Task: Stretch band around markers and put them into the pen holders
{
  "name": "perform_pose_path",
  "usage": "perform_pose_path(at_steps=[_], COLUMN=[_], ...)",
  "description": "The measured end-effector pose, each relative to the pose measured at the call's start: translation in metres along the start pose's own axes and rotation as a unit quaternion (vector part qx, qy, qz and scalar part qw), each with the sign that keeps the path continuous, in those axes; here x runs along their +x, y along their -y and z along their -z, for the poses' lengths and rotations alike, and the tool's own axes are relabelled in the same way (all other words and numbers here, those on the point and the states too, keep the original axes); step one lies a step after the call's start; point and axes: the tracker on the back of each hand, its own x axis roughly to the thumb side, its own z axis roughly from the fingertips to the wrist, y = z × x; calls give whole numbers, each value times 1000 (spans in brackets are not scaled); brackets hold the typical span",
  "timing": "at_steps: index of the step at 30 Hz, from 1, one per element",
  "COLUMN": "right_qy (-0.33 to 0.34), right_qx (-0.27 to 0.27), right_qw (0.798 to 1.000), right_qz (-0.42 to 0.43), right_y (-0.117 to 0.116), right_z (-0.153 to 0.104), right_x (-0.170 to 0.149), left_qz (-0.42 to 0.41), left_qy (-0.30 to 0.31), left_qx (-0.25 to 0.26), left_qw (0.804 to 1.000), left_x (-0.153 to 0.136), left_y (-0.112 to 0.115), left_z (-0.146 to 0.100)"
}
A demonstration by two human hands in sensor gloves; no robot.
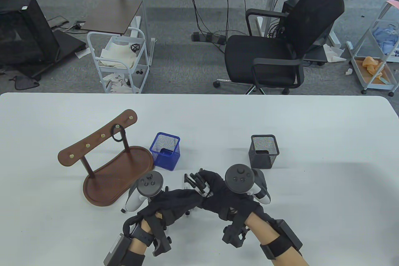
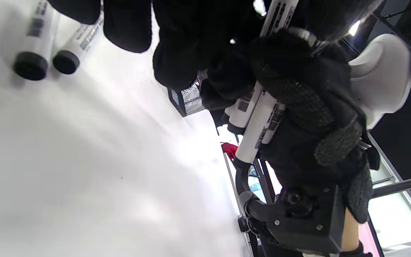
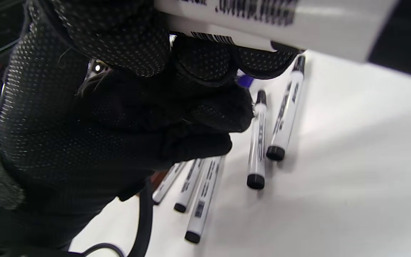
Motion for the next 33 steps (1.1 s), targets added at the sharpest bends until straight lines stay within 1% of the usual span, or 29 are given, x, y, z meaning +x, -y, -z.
perform_pose_path(at_steps=[2, 4, 5, 7, 8, 9, 11, 12, 13, 15, 17, 18, 21, 25, 27, 29, 30, 31, 33], right_qy=[-9, -14, -16, -3, 0, -1, -13, -26, -46, -71, -96, -114, -148, -168, -189, -196, -199, -207, -208], right_qx=[21, 38, 38, 74, 81, 78, 70, 63, 52, 32, 17, 11, -14, -40, -63, -74, -78, -85, -85], right_qw=[998, 995, 993, 982, 976, 974, 966, 958, 945, 932, 926, 919, 911, 909, 904, 901, 897, 894, 895], right_qz=[60, 95, 110, 177, 201, 211, 247, 278, 320, 354, 366, 377, 383, 380, 378, 381, 387, 389, 385], right_y=[1, 1, 2, 2, 1, -1, -3, -3, -3, -3, -1, -1, -1, 0, 1, 3, 3, 3, 4], right_z=[4, 7, 7, 9, 9, 10, 12, 13, 13, 13, 14, 14, 14, 16, 17, 17, 16, 16, 15], right_x=[-14, -23, -28, -37, -39, -41, -46, -49, -54, -61, -68, -70, -73, -74, -75, -76, -78, -78, -78], left_qz=[16, 17, 13, 35, 49, 48, 70, 82, 90, 94, 91, 97, 126, 132, 131, 123, 134, 136, 144], left_qy=[-5, 5, 4, 2, 1, -1, -2, -2, 2, 12, 21, 23, 35, 45, 57, 52, 61, 57, 62], left_qx=[10, 22, 28, 49, 63, 64, 63, 56, 56, 60, 46, 42, 31, 13, -2, -5, -16, -11, -14], left_qw=[1000, 1000, 1000, 998, 997, 997, 996, 995, 994, 994, 995, 994, 991, 990, 990, 991, 989, 989, 988], left_x=[1, 2, 2, 2, 2, 3, 5, 7, 9, 12, 14, 15, 18, 24, 25, 26, 28, 29, 30], left_y=[-3, -6, -8, -12, -14, -13, -8, -5, -3, -1, 3, 6, 12, 19, 21, 24, 26, 27, 26], left_z=[-1, -2, -4, -7, -7, -7, -6, -6, -5, -5, -4, -3, 2, 5, 6, 6, 7, 7, 7])
